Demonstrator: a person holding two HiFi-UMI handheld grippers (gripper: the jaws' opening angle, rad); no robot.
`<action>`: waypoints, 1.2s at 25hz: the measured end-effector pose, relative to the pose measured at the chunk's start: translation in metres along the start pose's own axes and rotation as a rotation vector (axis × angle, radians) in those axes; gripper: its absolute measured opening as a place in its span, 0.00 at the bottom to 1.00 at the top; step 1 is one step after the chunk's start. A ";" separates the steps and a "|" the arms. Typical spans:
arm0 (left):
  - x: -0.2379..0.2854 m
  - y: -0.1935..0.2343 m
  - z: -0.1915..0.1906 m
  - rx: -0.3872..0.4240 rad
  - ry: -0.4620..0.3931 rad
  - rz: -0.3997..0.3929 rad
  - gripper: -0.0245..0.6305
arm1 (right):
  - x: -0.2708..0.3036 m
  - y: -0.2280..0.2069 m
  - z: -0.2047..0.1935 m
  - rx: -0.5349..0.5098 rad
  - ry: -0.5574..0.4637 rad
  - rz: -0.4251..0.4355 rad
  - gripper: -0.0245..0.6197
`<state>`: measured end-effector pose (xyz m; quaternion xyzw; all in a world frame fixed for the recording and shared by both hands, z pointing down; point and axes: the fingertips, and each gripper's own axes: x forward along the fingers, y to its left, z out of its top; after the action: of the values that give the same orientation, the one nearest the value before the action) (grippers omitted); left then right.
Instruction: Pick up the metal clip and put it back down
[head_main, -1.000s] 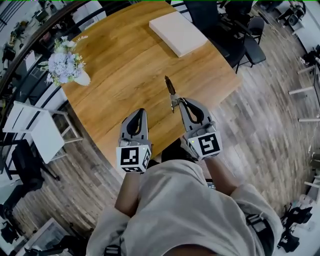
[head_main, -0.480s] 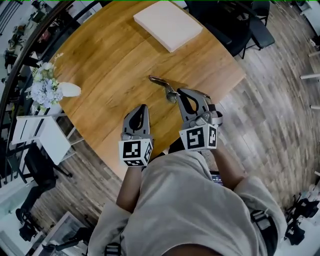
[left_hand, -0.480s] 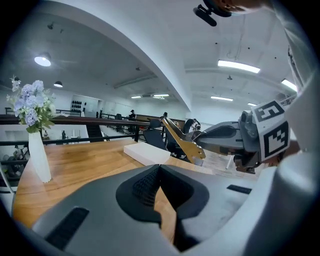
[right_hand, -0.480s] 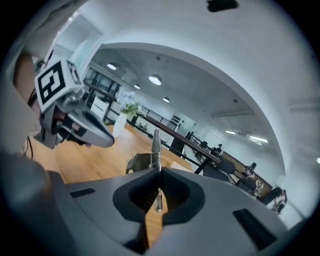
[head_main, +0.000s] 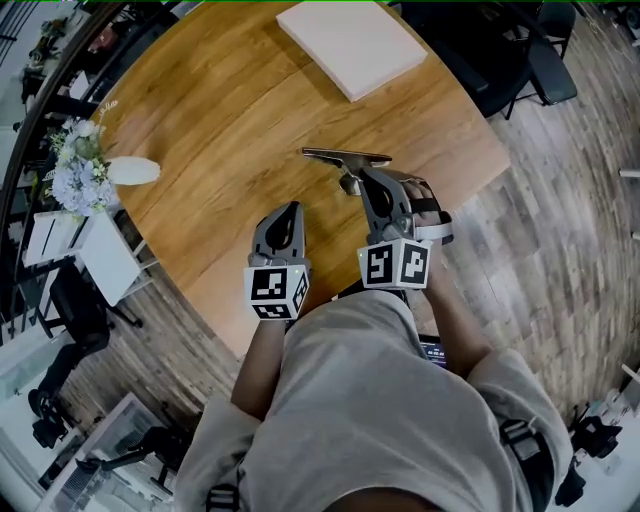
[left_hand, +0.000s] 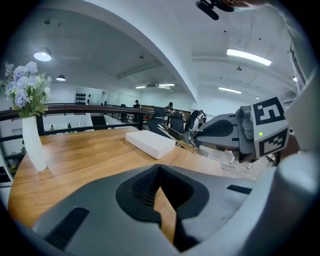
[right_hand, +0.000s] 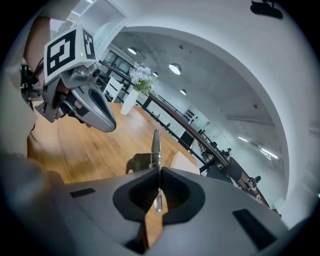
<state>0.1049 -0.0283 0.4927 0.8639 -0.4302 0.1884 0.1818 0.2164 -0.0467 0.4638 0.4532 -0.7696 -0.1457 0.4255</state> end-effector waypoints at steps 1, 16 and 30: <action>0.005 -0.001 -0.004 -0.008 0.009 0.005 0.07 | 0.006 -0.001 -0.005 -0.004 0.003 0.013 0.08; 0.071 0.024 -0.046 -0.111 0.117 0.072 0.07 | 0.102 -0.001 -0.052 -0.090 0.071 0.158 0.08; 0.115 0.036 -0.072 -0.180 0.191 0.042 0.07 | 0.172 0.004 -0.085 -0.158 0.184 0.228 0.08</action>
<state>0.1276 -0.0918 0.6157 0.8130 -0.4443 0.2339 0.2948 0.2421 -0.1720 0.6067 0.3395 -0.7600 -0.1146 0.5422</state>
